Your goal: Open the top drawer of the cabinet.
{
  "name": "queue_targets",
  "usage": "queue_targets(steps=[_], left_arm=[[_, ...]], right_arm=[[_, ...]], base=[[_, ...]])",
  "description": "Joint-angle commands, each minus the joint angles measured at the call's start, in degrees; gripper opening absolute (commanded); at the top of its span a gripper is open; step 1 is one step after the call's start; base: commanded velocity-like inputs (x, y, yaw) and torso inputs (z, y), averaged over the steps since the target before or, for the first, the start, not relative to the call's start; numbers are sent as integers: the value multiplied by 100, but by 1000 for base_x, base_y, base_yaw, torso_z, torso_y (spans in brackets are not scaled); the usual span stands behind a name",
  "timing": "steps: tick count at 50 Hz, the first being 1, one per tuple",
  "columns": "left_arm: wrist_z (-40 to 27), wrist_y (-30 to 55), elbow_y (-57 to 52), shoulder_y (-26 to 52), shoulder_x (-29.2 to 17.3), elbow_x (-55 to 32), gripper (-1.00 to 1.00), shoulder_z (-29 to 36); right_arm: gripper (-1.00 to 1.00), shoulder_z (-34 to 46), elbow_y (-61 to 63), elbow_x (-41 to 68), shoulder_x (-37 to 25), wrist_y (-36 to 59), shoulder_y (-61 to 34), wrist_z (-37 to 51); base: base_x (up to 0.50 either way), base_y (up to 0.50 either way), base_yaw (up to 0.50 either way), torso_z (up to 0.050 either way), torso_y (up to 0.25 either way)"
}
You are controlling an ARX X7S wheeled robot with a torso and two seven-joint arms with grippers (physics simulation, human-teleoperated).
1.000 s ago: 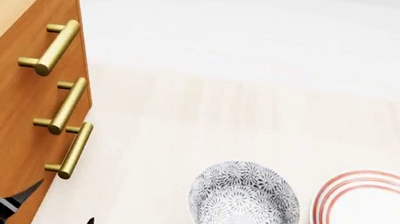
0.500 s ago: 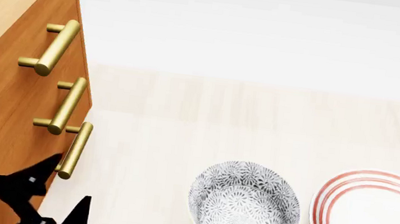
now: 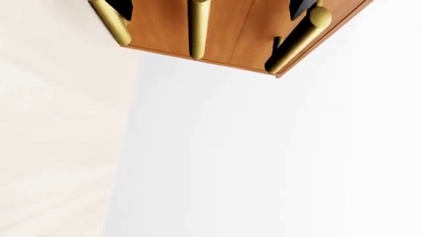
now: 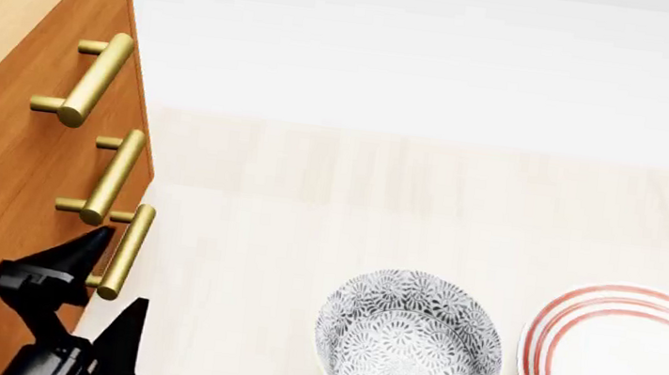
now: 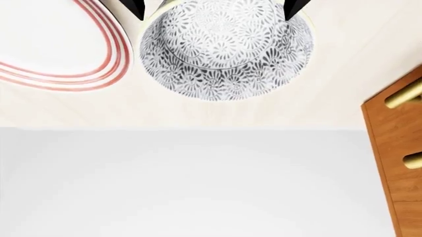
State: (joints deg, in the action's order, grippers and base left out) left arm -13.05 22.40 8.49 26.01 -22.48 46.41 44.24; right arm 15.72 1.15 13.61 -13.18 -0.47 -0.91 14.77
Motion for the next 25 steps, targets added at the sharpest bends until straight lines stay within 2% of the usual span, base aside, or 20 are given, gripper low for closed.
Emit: queue_targets(steps=[1,25], left_arm=[[448,205,-450,45,-23,370,100,-44],[1039,501,-1408,303,-292,465,100,-278]], right_arm=[[100,-122,-19,-61,90,-2,-34,-86],[100,-84,-16,-11,48,-23,-52,-22]], base=[[0,0,0,0,0],[0,0,0,0,0]])
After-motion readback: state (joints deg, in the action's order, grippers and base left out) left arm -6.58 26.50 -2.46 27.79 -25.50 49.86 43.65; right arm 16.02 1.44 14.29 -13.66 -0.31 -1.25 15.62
